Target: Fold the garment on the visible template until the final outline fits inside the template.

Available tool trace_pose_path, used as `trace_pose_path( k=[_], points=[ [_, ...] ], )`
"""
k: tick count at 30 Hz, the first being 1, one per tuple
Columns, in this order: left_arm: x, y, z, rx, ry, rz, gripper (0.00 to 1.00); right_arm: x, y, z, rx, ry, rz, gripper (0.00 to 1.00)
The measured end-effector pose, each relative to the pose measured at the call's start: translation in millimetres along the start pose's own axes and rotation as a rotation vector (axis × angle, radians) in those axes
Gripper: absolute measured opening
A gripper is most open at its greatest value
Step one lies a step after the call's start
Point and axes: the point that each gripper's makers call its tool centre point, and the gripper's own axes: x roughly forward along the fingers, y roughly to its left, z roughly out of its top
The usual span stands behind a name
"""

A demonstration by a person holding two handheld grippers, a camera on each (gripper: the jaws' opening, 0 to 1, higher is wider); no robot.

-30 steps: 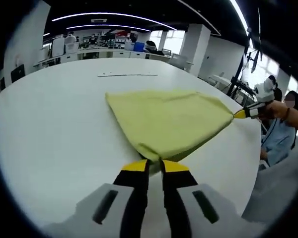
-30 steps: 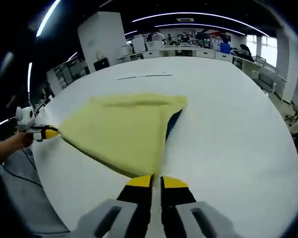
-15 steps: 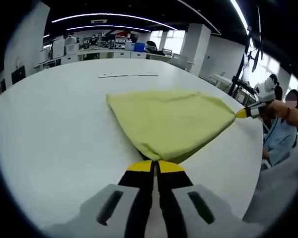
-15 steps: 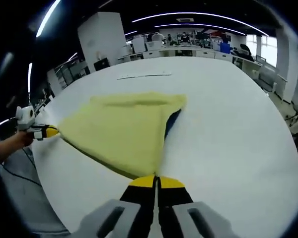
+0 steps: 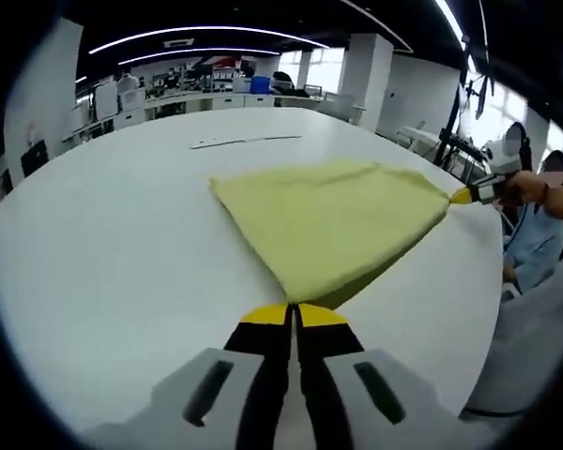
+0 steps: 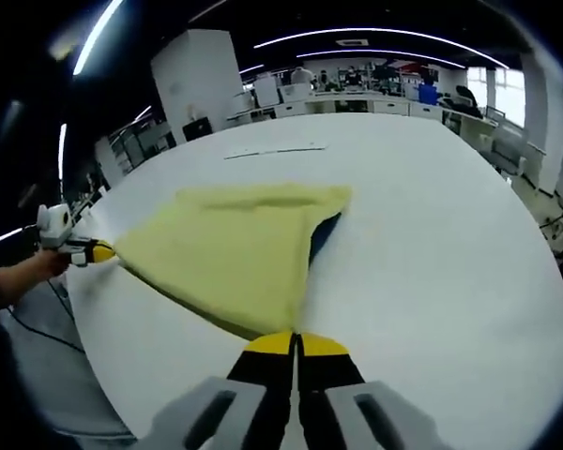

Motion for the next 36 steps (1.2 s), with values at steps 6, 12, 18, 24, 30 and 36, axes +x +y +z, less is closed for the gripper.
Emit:
trace_pose_path(
  k=[6, 12, 18, 24, 30, 36],
  points=[
    [-2.2, -1.9, -5.1, 0.005, 0.015, -0.012, 0.00, -3.8, 2.1, -0.7, -0.007, 0.001, 0.035, 0.00],
    [-7.9, -5.9, -10.8, -0.003, 0.025, -0.018, 0.00, -5.9, 6.0, -6.4, -0.015, 0.014, 0.036, 0.00],
    [-14.0, -12.5, -22.0, 0.002, 0.047, -0.026, 0.00, -8.9, 8.6, -18.2, -0.039, 0.051, 0.029, 0.00],
    [-19.4, -14.6, -29.9, 0.010, 0.076, -0.019, 0.00, -10.9, 11.2, -28.0, -0.060, 0.081, 0.017, 0.00],
    [-29.1, -7.9, -36.6, -0.010, 0.087, -0.009, 0.00, -10.9, 8.2, -33.8, -0.129, 0.122, -0.018, 0.00],
    [-31.6, -4.0, -32.6, -0.012, 0.068, 0.006, 0.00, -7.1, 1.4, -33.6, -0.161, 0.135, -0.029, 0.00]
  ],
)
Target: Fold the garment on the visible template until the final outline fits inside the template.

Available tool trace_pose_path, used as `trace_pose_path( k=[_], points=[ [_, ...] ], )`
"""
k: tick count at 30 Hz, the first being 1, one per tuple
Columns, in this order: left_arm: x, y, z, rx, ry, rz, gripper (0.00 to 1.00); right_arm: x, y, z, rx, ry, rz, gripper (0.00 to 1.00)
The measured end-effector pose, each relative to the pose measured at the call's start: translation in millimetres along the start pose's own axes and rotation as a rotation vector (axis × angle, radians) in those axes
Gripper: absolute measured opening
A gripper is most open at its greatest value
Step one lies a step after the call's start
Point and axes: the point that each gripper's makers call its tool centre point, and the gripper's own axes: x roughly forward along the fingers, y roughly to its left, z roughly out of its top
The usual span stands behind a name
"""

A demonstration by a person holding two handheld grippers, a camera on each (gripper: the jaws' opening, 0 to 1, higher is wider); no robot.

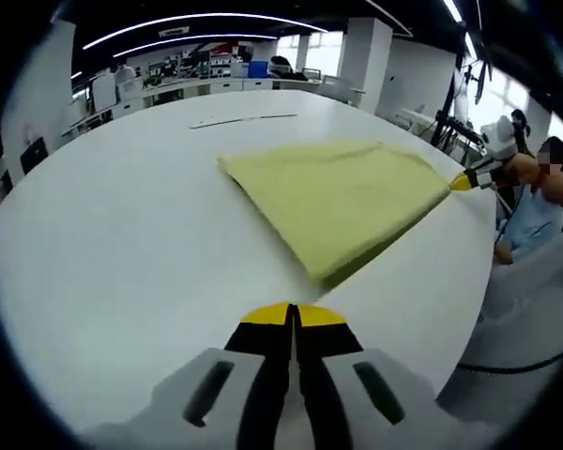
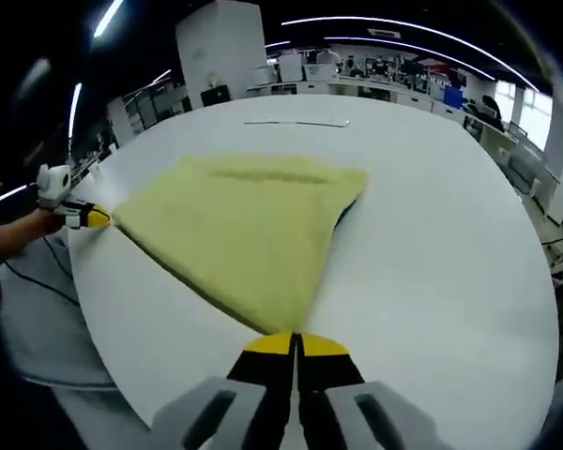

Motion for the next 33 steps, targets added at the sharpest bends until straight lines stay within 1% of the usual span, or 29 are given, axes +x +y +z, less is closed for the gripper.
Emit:
trace_pose_path(
  k=[3, 4, 6, 8, 12, 14, 17, 20, 22, 23, 24, 26, 33],
  points=[
    [-0.1, 0.4, 1.2, -0.001, -0.006, 0.000, 0.00, -1.1, -4.3, 1.0, 0.020, 0.001, -0.003, 0.00],
    [-0.5, 0.3, 2.3, -0.012, -0.015, -0.002, 0.00, -2.3, -4.5, 1.4, 0.018, 0.000, 0.001, 0.00],
    [-1.9, 1.5, 4.8, -0.019, -0.026, 0.009, 0.00, -4.8, -5.8, 5.0, 0.045, -0.017, -0.004, 0.00],
    [-3.7, 3.0, 6.6, -0.023, -0.025, 0.023, 0.00, -7.8, -4.1, 10.6, 0.072, -0.044, 0.007, 0.00],
    [-11.0, 2.7, 14.7, -0.057, -0.047, 0.038, 0.00, -15.5, 2.8, 25.2, 0.123, -0.113, 0.038, 0.00],
    [-15.2, 0.9, 20.9, -0.094, -0.070, 0.037, 0.08, -20.9, 4.0, 33.4, 0.137, -0.144, 0.034, 0.04],
    [-20.2, -0.6, 29.2, -0.131, -0.100, 0.034, 0.22, -29.9, 9.4, 47.0, 0.146, -0.188, 0.045, 0.14],
    [-25.2, -3.1, 38.3, -0.148, -0.126, 0.033, 0.35, -39.9, 16.6, 61.1, 0.136, -0.229, 0.058, 0.25],
    [-28.5, -3.7, 44.5, -0.153, -0.144, 0.039, 0.44, -46.5, 22.3, 69.3, 0.122, -0.247, 0.065, 0.37],
    [-29.9, -4.2, 46.9, -0.155, -0.150, 0.039, 0.46, -50.5, 25.8, 74.4, 0.113, -0.260, 0.065, 0.43],
    [-33.2, -6.0, 51.2, -0.157, -0.163, 0.039, 0.49, -52.9, 27.7, 77.2, 0.106, -0.266, 0.065, 0.52],
    [-37.8, -9.0, 57.5, -0.163, -0.187, 0.032, 0.54, -59.1, 33.2, 84.6, 0.077, -0.288, 0.064, 0.65],
    [-50.6, -15.9, 64.8, -0.162, -0.214, 0.033, 0.71, -75.6, 54.8, 91.8, 0.042, -0.294, 0.072, 0.86]
  ],
)
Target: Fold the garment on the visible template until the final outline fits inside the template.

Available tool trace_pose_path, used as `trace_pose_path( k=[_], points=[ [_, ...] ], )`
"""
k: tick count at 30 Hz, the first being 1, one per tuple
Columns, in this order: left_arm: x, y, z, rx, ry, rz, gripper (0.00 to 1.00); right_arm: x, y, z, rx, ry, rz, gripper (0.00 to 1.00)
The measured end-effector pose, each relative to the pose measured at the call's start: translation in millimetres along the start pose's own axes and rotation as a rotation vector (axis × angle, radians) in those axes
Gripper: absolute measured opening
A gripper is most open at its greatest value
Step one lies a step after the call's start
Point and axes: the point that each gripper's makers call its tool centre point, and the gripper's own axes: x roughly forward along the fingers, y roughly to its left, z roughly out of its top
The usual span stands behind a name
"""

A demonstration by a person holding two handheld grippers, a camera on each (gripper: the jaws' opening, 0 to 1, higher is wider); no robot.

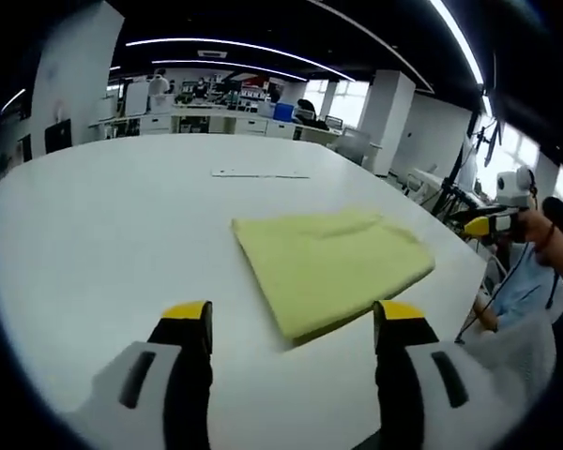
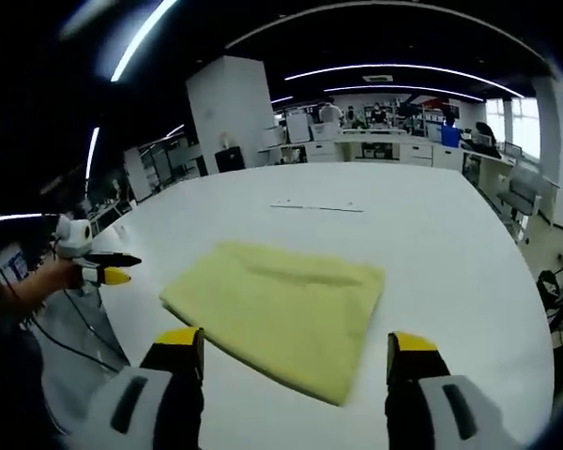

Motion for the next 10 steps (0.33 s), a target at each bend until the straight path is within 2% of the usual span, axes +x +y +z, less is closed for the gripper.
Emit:
trace_pose_path(
  k=[8, 10],
  points=[
    [-11.5, 6.1, -1.9, -0.004, -0.012, 0.020, 0.84, -10.7, 12.0, 2.3, 0.003, -0.013, -0.004, 1.00],
    [-13.5, 6.7, -3.2, 0.005, -0.008, 0.020, 0.87, -13.2, 14.0, 0.5, 0.001, -0.009, -0.006, 1.00]
  ],
)
